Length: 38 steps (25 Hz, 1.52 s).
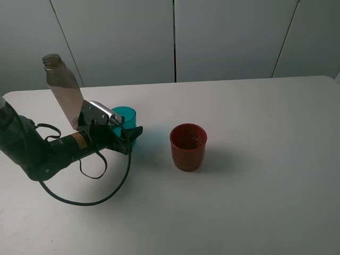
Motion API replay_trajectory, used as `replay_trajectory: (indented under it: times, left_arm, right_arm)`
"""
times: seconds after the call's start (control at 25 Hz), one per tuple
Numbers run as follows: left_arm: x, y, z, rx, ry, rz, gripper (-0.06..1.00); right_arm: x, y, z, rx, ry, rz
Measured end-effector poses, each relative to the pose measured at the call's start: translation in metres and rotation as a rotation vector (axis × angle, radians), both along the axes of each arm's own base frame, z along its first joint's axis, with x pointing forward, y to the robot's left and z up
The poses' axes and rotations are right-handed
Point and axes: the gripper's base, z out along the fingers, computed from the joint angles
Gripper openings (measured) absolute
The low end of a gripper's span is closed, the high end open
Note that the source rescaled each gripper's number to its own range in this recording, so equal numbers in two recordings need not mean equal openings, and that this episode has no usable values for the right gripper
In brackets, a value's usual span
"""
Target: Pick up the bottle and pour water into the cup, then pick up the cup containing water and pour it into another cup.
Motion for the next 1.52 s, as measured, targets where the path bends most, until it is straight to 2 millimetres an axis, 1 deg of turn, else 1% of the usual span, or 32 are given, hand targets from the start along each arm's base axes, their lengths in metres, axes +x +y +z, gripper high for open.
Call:
replay_trajectory:
  times: [0.16,0.2,0.24,0.28,0.32,0.36,0.4,0.48,0.6,0.68,0.72,0.8,0.92,1.0,1.04,1.12,1.16,1.24,1.32,1.4,1.44,1.52]
  left_arm:
    - [0.0,0.0,0.0,0.0,0.0,0.0,0.01]
    - [0.0,0.0,0.0,0.0,0.0,0.0,0.05]
    - [0.0,0.0,0.0,0.002,0.002,0.0,0.41]
    - [0.0,0.0,0.0,0.007,0.005,0.0,0.7]
    - [0.001,0.0,0.002,0.01,0.004,0.002,0.86]
    - [0.002,0.0,0.006,0.009,-0.004,0.003,0.92]
    - [0.003,0.0,0.011,0.005,-0.019,0.004,0.96]
    - [0.005,-0.001,0.025,-0.007,-0.058,0.005,0.97]
    - [0.009,-0.002,0.053,-0.052,-0.12,0.016,0.96]
    - [0.01,-0.001,0.079,-0.073,-0.154,0.036,0.96]
    - [0.011,0.001,0.089,-0.069,-0.153,0.057,0.96]
    - [0.01,0.003,0.116,-0.055,-0.155,0.106,0.96]
    - [0.002,0.009,0.157,-0.037,-0.161,0.166,0.98]
    - [-0.008,0.015,0.185,-0.03,-0.179,0.192,0.98]
    - [-0.013,0.018,0.195,-0.025,-0.17,0.213,0.98]
    - [-0.027,0.028,0.222,-0.044,-0.16,0.27,0.98]
    - [-0.034,0.033,0.23,-0.057,-0.128,0.308,0.98]
    - [-0.053,0.05,0.253,-0.091,-0.093,0.386,0.98]
    - [-0.073,0.067,0.267,-0.102,-0.026,0.457,0.98]
    - [-0.1,0.086,0.283,-0.1,-0.001,0.515,0.99]
    - [-0.113,0.094,0.288,-0.093,0.019,0.541,0.99]
    - [-0.145,0.112,0.301,-0.085,0.004,0.608,0.99]
  right_arm:
    - [0.0,0.0,0.0,0.005,0.0,-0.003]
    - [0.0,0.0,0.0,0.005,0.0,-0.003]
    - [0.0,0.0,0.0,0.005,0.0,-0.003]
    - [0.0,0.0,0.0,0.005,0.0,-0.003]
    - [0.0,0.0,0.0,0.005,0.0,-0.003]
    - [0.0,0.0,0.0,0.005,0.0,-0.003]
    - [0.0,0.0,0.0,0.005,0.0,-0.003]
    - [0.0,0.0,0.0,0.005,0.0,-0.003]
    - [0.0,0.0,0.0,0.005,0.0,-0.003]
    - [0.0,0.0,0.0,0.005,0.0,-0.003]
    - [0.0,0.0,0.0,0.005,0.0,-0.003]
    - [0.0,0.0,0.0,0.005,0.0,-0.003]
    - [0.0,0.0,0.0,0.005,0.0,-0.003]
    - [0.0,0.0,0.0,0.0,0.0,0.0]
    - [0.0,0.0,0.0,0.005,0.0,-0.003]
    - [0.0,0.0,0.0,0.005,0.0,-0.003]
    - [0.0,0.0,0.0,0.005,0.0,-0.003]
    - [0.0,0.0,0.0,0.005,0.0,-0.003]
    - [0.0,0.0,0.0,0.005,0.0,-0.003]
    - [0.0,0.0,0.0,0.005,0.0,-0.003]
    - [0.0,0.0,0.0,0.005,0.0,-0.003]
    - [0.0,0.0,0.0,0.005,0.0,-0.003]
